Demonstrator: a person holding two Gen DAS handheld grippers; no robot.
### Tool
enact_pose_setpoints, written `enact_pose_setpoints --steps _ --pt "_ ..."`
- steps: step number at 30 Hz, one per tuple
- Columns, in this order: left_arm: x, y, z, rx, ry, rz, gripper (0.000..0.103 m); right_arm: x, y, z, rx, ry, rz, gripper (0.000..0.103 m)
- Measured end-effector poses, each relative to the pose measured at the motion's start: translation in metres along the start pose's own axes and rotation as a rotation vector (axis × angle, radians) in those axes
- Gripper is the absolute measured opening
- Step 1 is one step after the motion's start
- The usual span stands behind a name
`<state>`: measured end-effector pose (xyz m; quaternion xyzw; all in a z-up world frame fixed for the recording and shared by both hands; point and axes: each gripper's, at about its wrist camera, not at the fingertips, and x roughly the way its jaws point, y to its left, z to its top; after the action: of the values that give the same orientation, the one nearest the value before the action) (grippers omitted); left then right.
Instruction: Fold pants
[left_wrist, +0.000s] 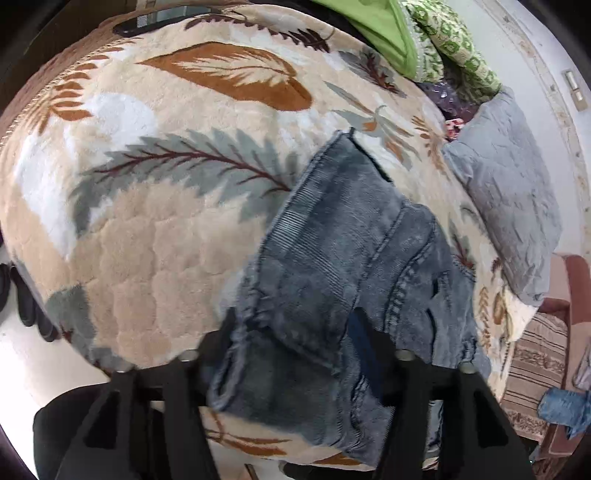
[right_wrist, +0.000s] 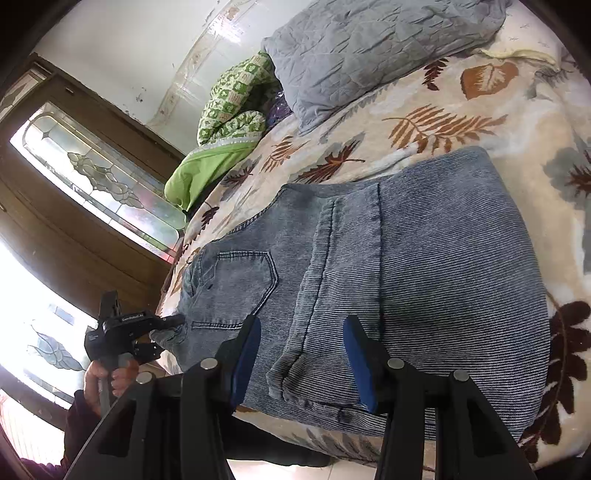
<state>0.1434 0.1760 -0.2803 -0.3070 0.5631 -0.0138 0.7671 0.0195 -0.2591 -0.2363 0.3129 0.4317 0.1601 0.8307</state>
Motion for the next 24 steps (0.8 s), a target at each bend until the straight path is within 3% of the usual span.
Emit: enact_pose_setpoints --steps 4,5,6,11,19,24 --pt "0.005 -0.014 -0.004 0.049 -0.042 0.064 0.073 -0.003 -0.003 0.0 0.006 -0.005 -0.006 0.05" --pt "0.006 -0.018 -0.006 0.067 -0.055 0.085 0.069 -0.003 -0.003 0.0 0.005 -0.006 -0.009 0.05" --pt "0.006 -0.022 -0.007 0.096 -0.075 0.114 0.05 -0.004 -0.003 0.0 0.004 -0.007 -0.011 0.05" --pt "-0.001 -0.02 -0.004 0.115 -0.095 0.083 0.025 -0.01 -0.009 0.001 0.012 -0.022 -0.02 0.05" --pt "-0.023 -0.049 -0.015 0.227 -0.194 0.117 0.019 -0.021 -0.026 0.002 0.065 -0.048 -0.06 0.05" --pt "-0.053 -0.074 -0.026 0.309 -0.257 0.078 0.019 -0.021 -0.029 0.003 0.077 -0.053 -0.065 0.05"
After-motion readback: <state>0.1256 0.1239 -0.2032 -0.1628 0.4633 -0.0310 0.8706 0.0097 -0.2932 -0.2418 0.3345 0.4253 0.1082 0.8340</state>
